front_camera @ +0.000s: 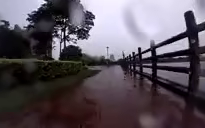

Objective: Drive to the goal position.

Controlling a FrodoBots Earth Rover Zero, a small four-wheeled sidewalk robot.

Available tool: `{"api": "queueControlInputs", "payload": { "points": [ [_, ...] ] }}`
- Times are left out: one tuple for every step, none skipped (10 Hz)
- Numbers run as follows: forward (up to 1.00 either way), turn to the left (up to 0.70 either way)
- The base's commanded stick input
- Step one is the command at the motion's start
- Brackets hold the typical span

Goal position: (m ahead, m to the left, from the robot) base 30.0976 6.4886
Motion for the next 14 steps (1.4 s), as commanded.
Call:
{"api": "queueControlInputs", "payload": {
  "points": [
    [1.0, -0.04],
    [1.0, -0.02],
    [1.0, 0.0],
    [1.0, 0.0],
    [1.0, -0.1],
    [1.0, -0.16],
    [1.0, -0.08],
    [1.0, 0.0],
    [1.0, 0.0],
    [1.0, 0.0],
    [1.0, 0.0],
    [1.0, 0.0],
    [1.0, 0.0],
    [1.0, 0.0]
  ]
}}
